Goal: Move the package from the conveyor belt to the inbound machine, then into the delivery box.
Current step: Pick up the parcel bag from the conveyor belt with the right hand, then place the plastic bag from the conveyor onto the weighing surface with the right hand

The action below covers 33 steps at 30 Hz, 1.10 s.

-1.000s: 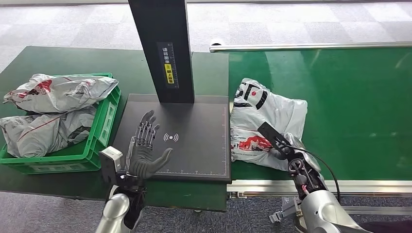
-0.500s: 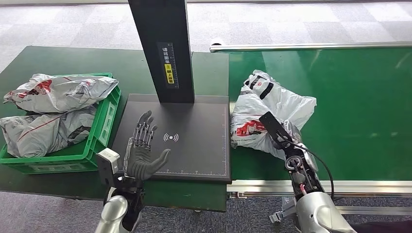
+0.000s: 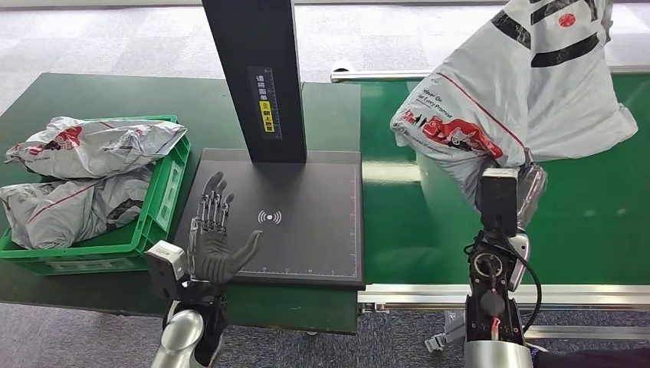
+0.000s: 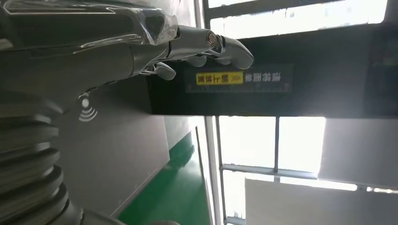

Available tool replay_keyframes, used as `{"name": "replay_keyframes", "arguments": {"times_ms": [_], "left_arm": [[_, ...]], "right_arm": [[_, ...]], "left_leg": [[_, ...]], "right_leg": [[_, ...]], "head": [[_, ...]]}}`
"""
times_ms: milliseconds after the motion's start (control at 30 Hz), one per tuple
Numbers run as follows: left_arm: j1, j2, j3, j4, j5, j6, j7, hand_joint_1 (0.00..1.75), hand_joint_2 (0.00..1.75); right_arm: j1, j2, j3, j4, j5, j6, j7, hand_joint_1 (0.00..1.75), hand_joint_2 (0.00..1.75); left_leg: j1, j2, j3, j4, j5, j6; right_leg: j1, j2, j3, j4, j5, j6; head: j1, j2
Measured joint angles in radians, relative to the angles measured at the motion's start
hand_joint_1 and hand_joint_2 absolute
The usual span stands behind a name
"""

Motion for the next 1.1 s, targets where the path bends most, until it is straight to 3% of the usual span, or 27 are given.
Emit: {"name": "replay_keyframes", "arguments": {"times_ms": [67,167,267,467,767,1100], "left_arm": [[-0.007,-0.002,0.001,0.0,-0.009,0.068,-0.03,0.0,1.75],[-0.023,-0.005,0.004,0.0,0.014,0.136,-0.064,0.0,1.75],[-0.033,-0.005,0.005,0.001,0.036,0.154,-0.078,0.0,1.75],[-0.042,-0.001,0.006,0.011,0.056,0.162,-0.092,0.0,1.75],[-0.065,0.012,0.0,0.039,0.065,0.148,-0.079,0.0,1.75],[-0.078,0.018,-0.01,0.059,0.069,0.144,-0.066,0.0,1.75]], "right_arm": [[0.015,0.003,0.039,-0.042,0.009,0.034,-0.004,1.75,1.75],[0.022,0.003,0.118,-0.061,-0.004,0.182,-0.005,1.75,1.75],[0.022,0.001,0.204,-0.05,0.011,0.308,-0.007,1.75,1.75],[0.001,-0.018,0.348,0.037,0.107,0.47,0.019,1.75,1.75],[-0.089,-0.042,0.499,0.296,0.191,0.586,0.089,1.75,1.75],[-0.13,-0.061,0.574,0.413,0.133,0.696,0.033,1.75,1.75]], "left_leg": [[0.0,0.0,0.0,0.0,0.0,0.0],[0.0,0.001,0.0,0.0,0.0,0.0],[0.0,0.0,0.0,0.0,0.0,0.0],[0.0,0.0,0.0,0.0,0.0,0.0],[0.0,0.0,0.0,0.0,0.0,0.0],[0.0,0.0,0.0,0.0,0.0,0.0]], "right_leg": [[0.0,0.0,0.0,0.0,0.0,0.0],[0.0,0.0,0.0,0.0,0.0,0.0],[0.001,0.0,0.0,0.0,0.0,0.0],[0.0,0.0,0.0,0.0,0.0,0.0],[0.0,0.0,0.0,0.0,0.0,0.0],[0.0,0.0,0.0,0.0,0.0,0.0]], "head": [[0.0,0.0],[0.0,0.0],[0.0,0.0],[0.0,0.0],[0.0,0.0],[0.0,0.0]]}}
